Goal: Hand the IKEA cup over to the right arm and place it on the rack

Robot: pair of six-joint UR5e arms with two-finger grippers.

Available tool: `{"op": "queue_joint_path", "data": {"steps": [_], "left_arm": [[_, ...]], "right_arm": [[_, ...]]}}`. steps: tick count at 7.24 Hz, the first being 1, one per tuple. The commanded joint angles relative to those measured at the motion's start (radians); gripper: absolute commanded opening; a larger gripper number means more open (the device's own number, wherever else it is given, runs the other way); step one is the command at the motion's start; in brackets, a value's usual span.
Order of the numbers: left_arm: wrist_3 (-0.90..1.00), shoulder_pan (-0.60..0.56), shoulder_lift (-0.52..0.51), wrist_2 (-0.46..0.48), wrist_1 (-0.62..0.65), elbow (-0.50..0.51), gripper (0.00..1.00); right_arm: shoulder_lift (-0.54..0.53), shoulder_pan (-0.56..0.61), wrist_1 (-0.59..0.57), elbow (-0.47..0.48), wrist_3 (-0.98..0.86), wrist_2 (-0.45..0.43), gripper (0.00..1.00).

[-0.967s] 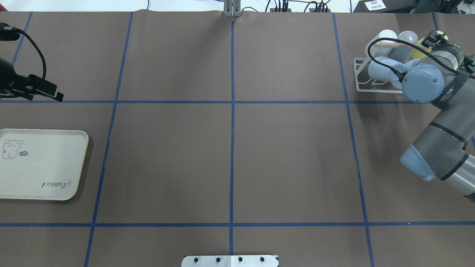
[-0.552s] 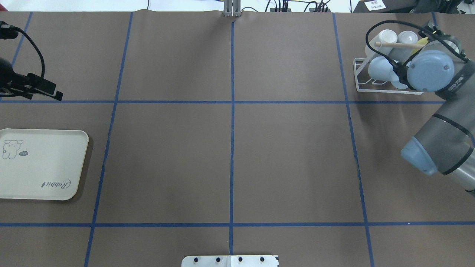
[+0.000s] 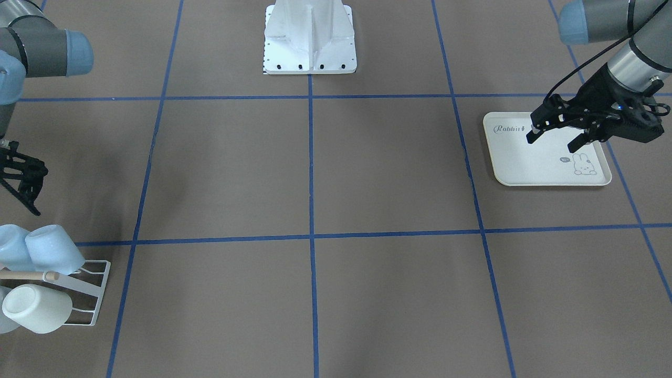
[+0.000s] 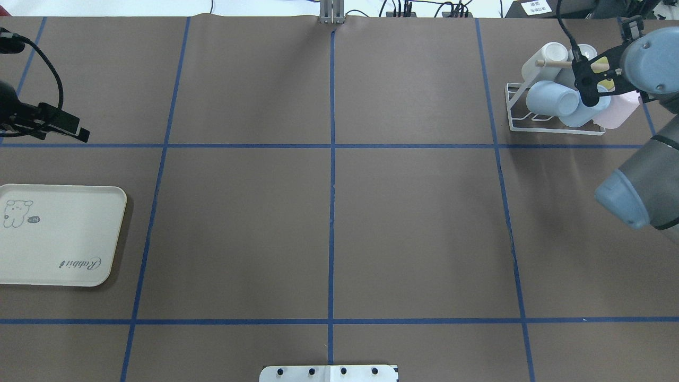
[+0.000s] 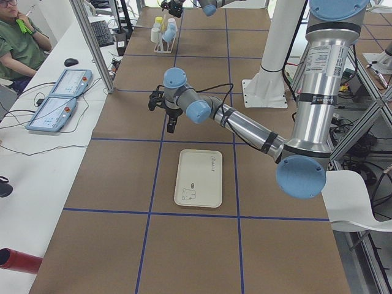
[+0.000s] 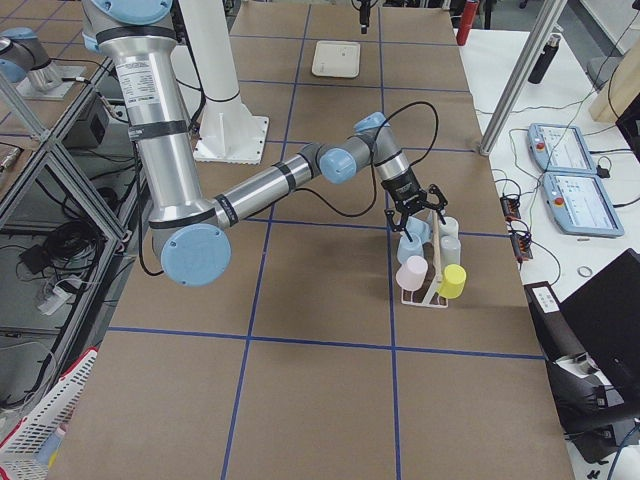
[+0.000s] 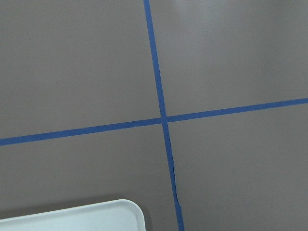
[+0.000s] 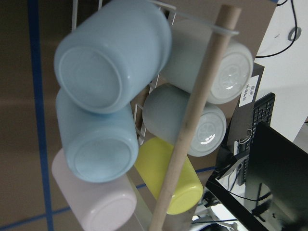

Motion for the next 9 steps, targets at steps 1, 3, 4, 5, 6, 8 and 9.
{"op": "queue_joint_path", "data": {"steps": [1,3,4,5,6,8,9], "left_arm": [[0.197,-0.076,-0.001,0.002,0.098,0.001,1.00],[0.414,-0.186,-0.001,0.004,0.209,0.010,1.00],[0.485,-0.221,0.000,0.002,0.231,0.018,1.00],[0.513,-0.246,0.019,0.002,0.248,0.018,1.00],[0.556,-0.275,0.042,0.002,0.248,0.031,1.00],[0.747,-0.375,0.071,0.002,0.248,0.127,1.00],[0.821,-0.418,0.077,0.001,0.248,0.193,1.00]], "right_arm": [[0.000,0.057,0.098,0.010,0.492,0.298,0.99],[0.003,0.065,0.194,0.013,0.909,0.436,0.99],[0.026,0.065,0.208,0.027,1.134,0.439,0.99],[0.043,0.063,0.209,0.024,1.200,0.441,0.99],[0.041,0.051,0.171,0.016,1.218,0.463,0.99],[0.037,0.101,-0.013,0.008,1.189,0.574,0.99],[0.020,0.175,-0.062,-0.002,1.155,0.658,0.99]]}}
